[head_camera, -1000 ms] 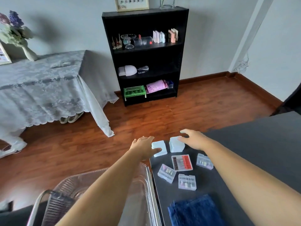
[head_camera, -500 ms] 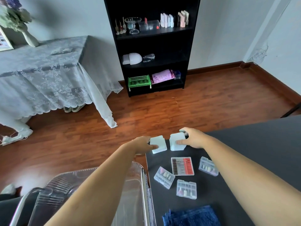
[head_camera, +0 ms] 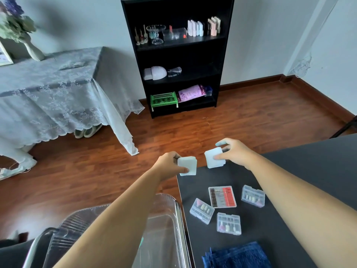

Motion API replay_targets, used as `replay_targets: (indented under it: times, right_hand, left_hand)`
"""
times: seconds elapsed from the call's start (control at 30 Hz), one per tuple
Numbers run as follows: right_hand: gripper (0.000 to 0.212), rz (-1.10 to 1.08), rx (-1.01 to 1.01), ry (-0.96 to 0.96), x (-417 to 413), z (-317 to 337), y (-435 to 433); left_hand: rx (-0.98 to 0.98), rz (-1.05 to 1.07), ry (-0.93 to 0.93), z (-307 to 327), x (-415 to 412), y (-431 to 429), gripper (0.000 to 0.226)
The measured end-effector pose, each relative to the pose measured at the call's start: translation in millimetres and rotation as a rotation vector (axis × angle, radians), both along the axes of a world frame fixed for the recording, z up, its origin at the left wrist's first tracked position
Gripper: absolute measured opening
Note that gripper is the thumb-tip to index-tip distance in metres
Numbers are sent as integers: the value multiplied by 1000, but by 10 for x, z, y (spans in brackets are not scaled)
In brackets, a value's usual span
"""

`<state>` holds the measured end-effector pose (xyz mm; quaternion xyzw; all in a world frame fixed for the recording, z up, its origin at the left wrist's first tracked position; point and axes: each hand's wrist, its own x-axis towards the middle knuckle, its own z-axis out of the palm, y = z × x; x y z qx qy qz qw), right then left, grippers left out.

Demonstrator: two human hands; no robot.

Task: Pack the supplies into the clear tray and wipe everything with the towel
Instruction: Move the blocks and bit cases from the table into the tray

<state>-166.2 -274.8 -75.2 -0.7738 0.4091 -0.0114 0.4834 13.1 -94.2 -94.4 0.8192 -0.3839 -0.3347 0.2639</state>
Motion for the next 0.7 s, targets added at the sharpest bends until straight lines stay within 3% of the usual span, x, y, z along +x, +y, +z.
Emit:
replay_targets:
  times: [0.33, 0.7]
  right_hand:
    - [33, 48, -53, -46, 137, 783, 1039]
    - [26, 103, 94, 67, 436, 108, 2483]
  left_hand:
    - [-92, -14, -47, 666, 201, 989, 36]
    - [14, 26, -44, 48, 431, 2295, 41]
